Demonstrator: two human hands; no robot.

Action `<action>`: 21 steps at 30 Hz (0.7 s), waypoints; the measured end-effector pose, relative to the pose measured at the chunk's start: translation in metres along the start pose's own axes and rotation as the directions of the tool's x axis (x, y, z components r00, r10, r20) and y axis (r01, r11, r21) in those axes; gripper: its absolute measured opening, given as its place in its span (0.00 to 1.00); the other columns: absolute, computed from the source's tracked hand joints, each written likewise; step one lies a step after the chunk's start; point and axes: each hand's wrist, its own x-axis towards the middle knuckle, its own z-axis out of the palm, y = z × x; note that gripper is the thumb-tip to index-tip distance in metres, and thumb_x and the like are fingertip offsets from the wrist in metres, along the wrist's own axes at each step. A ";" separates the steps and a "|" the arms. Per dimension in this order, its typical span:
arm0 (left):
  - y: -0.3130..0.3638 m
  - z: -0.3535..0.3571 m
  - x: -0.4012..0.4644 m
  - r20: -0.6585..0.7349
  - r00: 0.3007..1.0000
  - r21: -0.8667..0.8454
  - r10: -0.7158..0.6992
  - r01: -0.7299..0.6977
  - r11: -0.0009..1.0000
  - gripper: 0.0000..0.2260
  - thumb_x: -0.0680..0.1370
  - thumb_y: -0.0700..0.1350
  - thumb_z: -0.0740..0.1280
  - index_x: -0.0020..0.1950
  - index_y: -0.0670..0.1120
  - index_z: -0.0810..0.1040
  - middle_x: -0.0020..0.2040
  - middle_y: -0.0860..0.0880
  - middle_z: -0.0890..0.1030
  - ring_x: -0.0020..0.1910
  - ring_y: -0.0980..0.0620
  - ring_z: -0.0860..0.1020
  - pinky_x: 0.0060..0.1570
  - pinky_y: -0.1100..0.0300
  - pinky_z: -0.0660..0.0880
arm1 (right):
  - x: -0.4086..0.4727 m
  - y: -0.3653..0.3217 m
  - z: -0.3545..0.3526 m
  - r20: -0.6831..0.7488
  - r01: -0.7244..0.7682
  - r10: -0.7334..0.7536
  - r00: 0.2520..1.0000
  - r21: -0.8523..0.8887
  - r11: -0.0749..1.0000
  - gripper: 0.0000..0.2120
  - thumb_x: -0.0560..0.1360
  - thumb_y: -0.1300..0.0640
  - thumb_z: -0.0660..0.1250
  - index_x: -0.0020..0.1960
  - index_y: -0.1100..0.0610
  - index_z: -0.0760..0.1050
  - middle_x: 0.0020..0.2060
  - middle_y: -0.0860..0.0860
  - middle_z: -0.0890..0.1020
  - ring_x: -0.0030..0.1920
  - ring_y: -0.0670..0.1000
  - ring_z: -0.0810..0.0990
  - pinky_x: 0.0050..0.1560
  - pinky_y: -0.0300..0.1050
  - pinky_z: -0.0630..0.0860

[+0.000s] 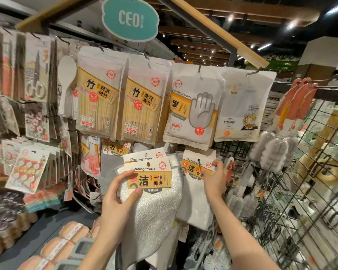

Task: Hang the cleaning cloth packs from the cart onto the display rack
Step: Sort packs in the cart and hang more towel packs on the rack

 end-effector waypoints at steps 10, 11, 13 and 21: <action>-0.003 0.001 0.000 0.015 1.000 -0.038 -0.020 0.020 0.999 0.24 0.71 0.32 0.72 0.53 0.61 0.78 0.56 0.61 0.80 0.60 0.64 0.75 0.57 0.65 0.69 | -0.002 -0.001 -0.011 0.050 0.012 -0.012 0.999 -0.006 1.000 0.14 0.73 0.50 0.70 0.57 0.50 0.74 0.59 0.52 0.70 0.61 0.55 0.69 0.49 0.47 0.69; -0.004 0.001 0.000 0.015 1.000 -0.043 -0.019 0.020 0.999 0.25 0.71 0.31 0.72 0.54 0.61 0.78 0.57 0.61 0.80 0.59 0.65 0.75 0.56 0.69 0.69 | -0.004 -0.001 -0.015 0.057 0.006 -0.006 0.998 -0.008 1.000 0.14 0.73 0.49 0.69 0.58 0.50 0.74 0.59 0.52 0.69 0.64 0.55 0.66 0.51 0.47 0.66; -0.005 0.003 -0.002 0.012 1.000 -0.069 -0.021 0.022 0.997 0.25 0.70 0.31 0.72 0.56 0.59 0.77 0.57 0.59 0.80 0.58 0.64 0.76 0.54 0.74 0.70 | -0.011 -0.004 -0.024 0.067 0.040 -0.042 0.997 0.041 0.998 0.10 0.74 0.50 0.68 0.55 0.49 0.75 0.57 0.51 0.68 0.66 0.54 0.63 0.58 0.50 0.65; -0.007 0.009 -0.009 0.048 0.998 -0.112 -0.041 0.046 0.993 0.29 0.70 0.29 0.71 0.58 0.62 0.75 0.59 0.53 0.80 0.58 0.57 0.78 0.55 0.67 0.73 | -0.051 -0.055 -0.050 0.365 0.100 -0.261 0.894 0.405 0.909 0.08 0.77 0.57 0.65 0.56 0.51 0.76 0.57 0.51 0.77 0.53 0.40 0.74 0.53 0.28 0.69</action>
